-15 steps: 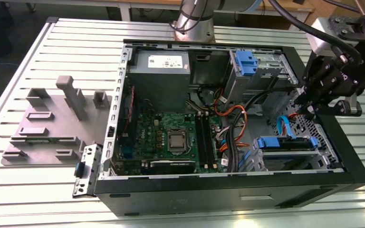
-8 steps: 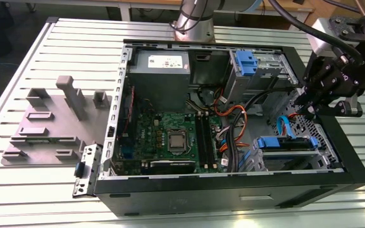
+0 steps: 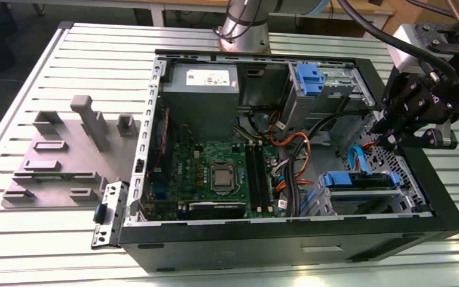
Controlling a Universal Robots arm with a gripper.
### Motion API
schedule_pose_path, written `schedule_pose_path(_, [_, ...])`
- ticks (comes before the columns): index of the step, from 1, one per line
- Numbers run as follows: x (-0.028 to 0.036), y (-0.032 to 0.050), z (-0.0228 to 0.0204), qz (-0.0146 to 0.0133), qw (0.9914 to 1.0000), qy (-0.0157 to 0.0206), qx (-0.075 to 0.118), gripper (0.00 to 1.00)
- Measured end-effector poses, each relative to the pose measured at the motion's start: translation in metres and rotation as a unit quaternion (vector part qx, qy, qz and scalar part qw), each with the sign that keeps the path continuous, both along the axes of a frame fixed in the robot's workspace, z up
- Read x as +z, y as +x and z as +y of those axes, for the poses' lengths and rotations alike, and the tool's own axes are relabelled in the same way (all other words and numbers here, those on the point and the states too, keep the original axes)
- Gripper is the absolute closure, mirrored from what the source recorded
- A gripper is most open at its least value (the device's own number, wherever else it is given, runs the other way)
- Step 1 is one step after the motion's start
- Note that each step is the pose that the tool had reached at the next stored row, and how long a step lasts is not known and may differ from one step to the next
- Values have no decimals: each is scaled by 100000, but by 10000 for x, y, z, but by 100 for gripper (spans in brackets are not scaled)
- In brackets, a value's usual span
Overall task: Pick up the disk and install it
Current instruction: 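Insert the second disk wire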
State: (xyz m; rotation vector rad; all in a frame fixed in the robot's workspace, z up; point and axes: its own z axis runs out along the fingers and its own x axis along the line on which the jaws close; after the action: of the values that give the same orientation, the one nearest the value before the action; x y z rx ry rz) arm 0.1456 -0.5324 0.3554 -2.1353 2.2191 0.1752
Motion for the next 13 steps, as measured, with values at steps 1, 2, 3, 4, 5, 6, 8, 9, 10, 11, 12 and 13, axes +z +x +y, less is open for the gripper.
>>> schedule_pose_path(1, [0, 0, 0, 0, 100000, -2, 1, 71])
schedule_pose_path(2, [0, 0, 0, 1, 100000, -1, 0, 71])
schedule_pose_path(3, [0, 0, 0, 1, 100000, -2, 0, 71])
schedule_pose_path(4, [0, 0, 0, 1, 100000, 1, 0, 71])
schedule_pose_path(5, [0, 0, 0, 0, 100000, -1, 1, 71])
schedule_pose_path(6, [0, 0, 0, 0, 100000, -2, 1, 71])
schedule_pose_path(8, [0, 0, -1, 1, 100000, 1, 0, 69])
schedule_pose_path(9, [0, 0, -1, 0, 100000, 0, 3, 69])
schedule_pose_path(10, [0, 0, -1, -1, 100000, -4, 1, 64])
schedule_pose_path(11, [0, 0, -1, -1, 100000, -2, 0, 57])
schedule_pose_path(12, [0, 0, -1, 1, 100000, -1, 1, 57])
schedule_pose_path(13, [0, 0, -1, -1, 100000, -2, 0, 57])
